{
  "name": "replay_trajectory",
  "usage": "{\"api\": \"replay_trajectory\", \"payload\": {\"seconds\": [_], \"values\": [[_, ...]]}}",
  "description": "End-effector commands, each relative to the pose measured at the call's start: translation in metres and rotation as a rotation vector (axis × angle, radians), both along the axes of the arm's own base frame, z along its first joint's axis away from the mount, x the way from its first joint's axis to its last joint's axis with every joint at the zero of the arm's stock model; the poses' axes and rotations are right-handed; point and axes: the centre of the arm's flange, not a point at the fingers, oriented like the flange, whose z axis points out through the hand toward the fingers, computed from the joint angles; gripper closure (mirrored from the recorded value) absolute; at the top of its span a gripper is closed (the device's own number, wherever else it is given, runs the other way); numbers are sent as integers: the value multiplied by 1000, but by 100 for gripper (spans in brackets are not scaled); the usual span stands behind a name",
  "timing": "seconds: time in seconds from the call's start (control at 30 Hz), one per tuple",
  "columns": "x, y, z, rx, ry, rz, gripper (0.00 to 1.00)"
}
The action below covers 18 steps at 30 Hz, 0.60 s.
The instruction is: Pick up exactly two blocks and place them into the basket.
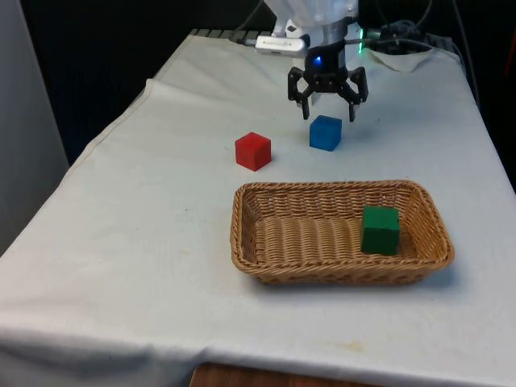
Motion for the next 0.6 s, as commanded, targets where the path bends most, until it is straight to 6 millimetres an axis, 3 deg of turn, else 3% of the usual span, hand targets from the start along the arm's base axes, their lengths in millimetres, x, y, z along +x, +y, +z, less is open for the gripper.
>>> {"api": "replay_trajectory", "payload": {"seconds": [0.0, 0.57], "values": [[0, 4, -3, -9, -11, -6, 0], [2, 25, -20, -46, -12, -8, 0]]}}
